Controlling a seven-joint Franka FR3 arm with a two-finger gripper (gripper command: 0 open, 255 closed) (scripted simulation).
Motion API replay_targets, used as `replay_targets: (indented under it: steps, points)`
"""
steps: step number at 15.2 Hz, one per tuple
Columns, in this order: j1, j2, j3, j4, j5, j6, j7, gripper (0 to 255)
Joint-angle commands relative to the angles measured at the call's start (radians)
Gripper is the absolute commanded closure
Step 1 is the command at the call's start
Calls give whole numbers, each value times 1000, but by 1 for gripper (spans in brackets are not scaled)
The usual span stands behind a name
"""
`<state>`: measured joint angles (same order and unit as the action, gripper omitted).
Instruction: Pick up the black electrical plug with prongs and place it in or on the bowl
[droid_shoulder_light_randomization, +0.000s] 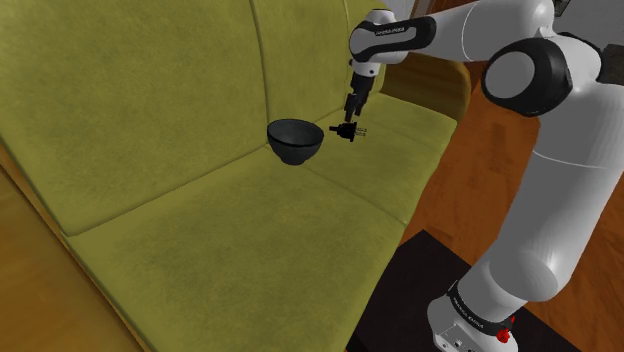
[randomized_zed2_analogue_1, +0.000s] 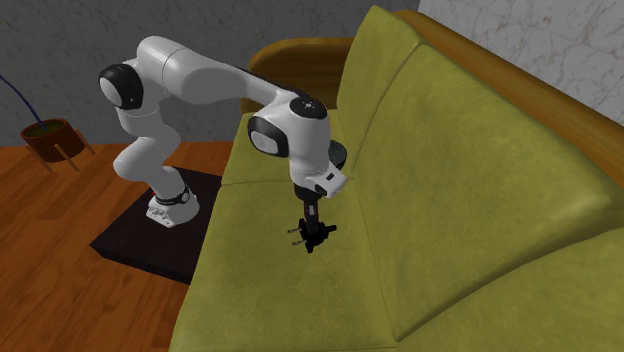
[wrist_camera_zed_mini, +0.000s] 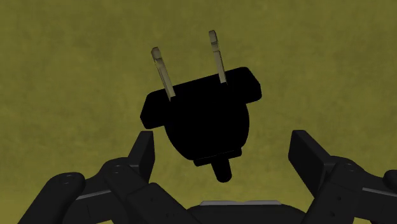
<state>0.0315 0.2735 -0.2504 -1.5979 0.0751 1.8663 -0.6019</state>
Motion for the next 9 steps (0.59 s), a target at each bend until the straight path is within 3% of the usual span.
replay_targets:
  steps: [1,9]
  points:
    - [-9,80,6,99,15,-26,-20,0]
    - [-8,95,9,19,20,69,-24,0]
